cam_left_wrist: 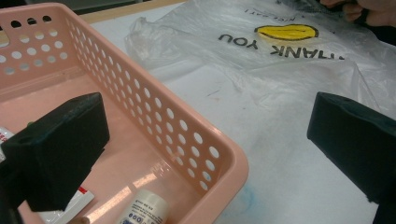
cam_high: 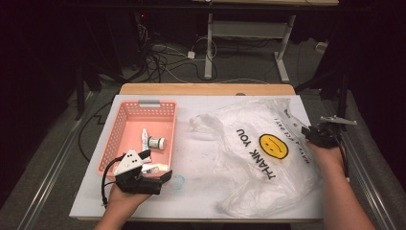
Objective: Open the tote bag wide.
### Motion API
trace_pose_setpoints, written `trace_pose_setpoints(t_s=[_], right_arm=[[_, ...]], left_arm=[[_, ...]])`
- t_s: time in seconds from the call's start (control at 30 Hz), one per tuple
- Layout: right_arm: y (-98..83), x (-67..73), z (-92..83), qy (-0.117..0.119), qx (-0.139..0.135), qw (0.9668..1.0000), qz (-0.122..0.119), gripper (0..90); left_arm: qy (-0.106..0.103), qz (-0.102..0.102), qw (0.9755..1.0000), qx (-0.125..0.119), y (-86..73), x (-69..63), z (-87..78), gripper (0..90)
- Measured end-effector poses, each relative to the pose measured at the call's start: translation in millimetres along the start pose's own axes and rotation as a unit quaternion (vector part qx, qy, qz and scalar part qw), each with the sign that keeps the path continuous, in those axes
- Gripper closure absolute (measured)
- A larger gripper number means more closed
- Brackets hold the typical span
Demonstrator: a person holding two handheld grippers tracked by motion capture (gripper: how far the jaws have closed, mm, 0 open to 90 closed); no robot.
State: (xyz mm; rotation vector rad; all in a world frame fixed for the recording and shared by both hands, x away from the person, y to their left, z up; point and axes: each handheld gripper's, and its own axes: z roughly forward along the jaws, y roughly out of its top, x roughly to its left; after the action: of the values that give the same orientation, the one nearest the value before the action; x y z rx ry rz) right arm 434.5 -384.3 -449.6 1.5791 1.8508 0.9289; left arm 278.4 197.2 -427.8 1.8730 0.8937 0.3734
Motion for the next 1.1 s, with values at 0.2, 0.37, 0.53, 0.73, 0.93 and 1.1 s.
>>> trace_pose_setpoints(t_s=[0.2,0.37,0.53,0.73,0.93,1.1], right_arm=[[1.4,18.6,-38.6,0.051,-0.044,0.9971,-0.035,41.9],[-19.2,47.7,-62.1,0.097,-0.067,0.9901,-0.077,30.1],[-39.6,68.6,-73.4,0.131,-0.073,0.9848,-0.088,21.5],[-50.6,90.4,-78.6,0.161,-0.064,0.9782,-0.115,11.6],[-58.7,110.0,-73.8,0.168,-0.051,0.9751,-0.135,0.2],[-60.9,122.7,-68.3,0.179,-0.046,0.9711,-0.151,0.2]], left_arm=[[0.000,-0.006,1.0000,-0.003,-0.5,1.8,-1.3,0.0],[0.002,-0.010,1.0000,-0.001,-1.7,3.9,0.9,0.0],[0.009,-0.007,0.9999,-0.005,-2.5,2.3,-1.0,0.0],[0.006,-0.013,0.9999,-0.002,-2.6,4.1,-0.8,0.0],[-0.004,-0.021,0.9997,0.005,-3.2,6.4,1.1,0.0],[0.006,-0.008,0.9999,-0.002,-3.4,5.2,-1.8,0.0]])
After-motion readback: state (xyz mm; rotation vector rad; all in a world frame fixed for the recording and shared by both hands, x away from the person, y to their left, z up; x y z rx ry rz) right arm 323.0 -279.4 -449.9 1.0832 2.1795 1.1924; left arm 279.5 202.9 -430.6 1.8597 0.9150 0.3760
